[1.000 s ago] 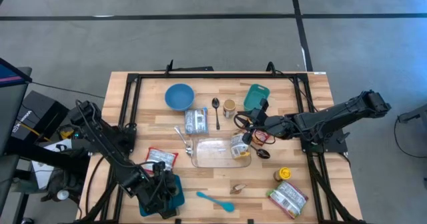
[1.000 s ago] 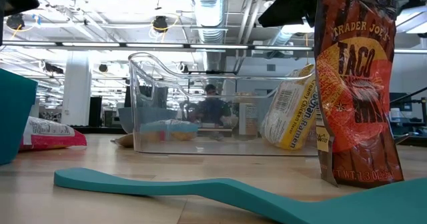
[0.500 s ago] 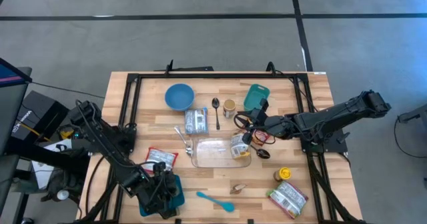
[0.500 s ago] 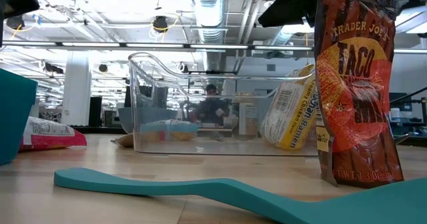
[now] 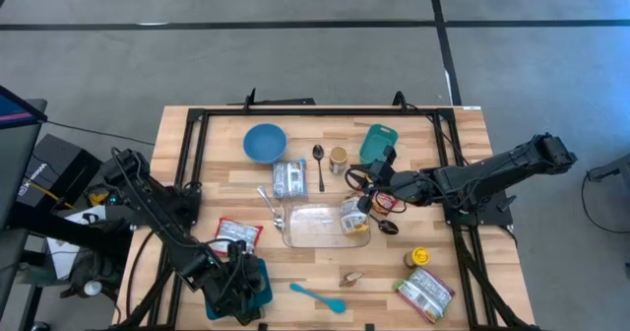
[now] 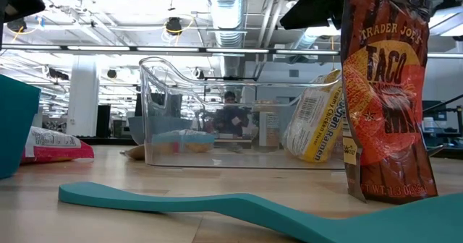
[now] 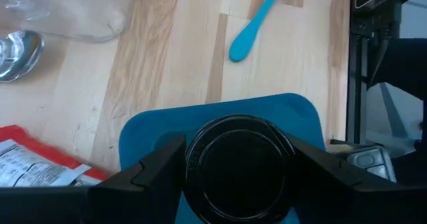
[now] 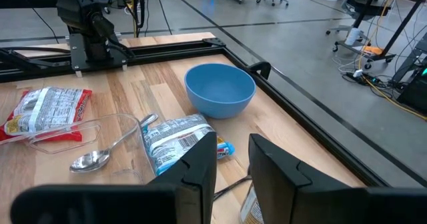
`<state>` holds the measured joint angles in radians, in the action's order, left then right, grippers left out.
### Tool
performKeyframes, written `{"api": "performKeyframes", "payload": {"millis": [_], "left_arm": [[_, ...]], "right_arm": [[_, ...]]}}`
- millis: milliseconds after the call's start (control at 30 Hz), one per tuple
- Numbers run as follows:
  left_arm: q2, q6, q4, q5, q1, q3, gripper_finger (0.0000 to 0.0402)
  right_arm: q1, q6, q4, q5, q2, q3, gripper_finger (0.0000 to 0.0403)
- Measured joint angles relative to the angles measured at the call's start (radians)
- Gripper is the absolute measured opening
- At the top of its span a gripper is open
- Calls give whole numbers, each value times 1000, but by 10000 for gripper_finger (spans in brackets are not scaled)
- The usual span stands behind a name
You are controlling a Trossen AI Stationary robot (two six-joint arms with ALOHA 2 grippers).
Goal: Pick & Place Food Item
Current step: Put the black spice bottle into the dark blue bin
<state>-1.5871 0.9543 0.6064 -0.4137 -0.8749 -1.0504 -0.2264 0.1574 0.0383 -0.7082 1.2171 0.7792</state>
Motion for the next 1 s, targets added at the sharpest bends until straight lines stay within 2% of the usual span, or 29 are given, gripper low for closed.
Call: {"api": "performKeyframes", "payload": {"millis": [533,1000], "left_arm": [[-13,0,-9,4,0,0,218],[-13,0,-9,7,0,0,256]], "right_arm": [[0,0,3,0,0,0,82],[0,0,3,0,0,0,82]]}}
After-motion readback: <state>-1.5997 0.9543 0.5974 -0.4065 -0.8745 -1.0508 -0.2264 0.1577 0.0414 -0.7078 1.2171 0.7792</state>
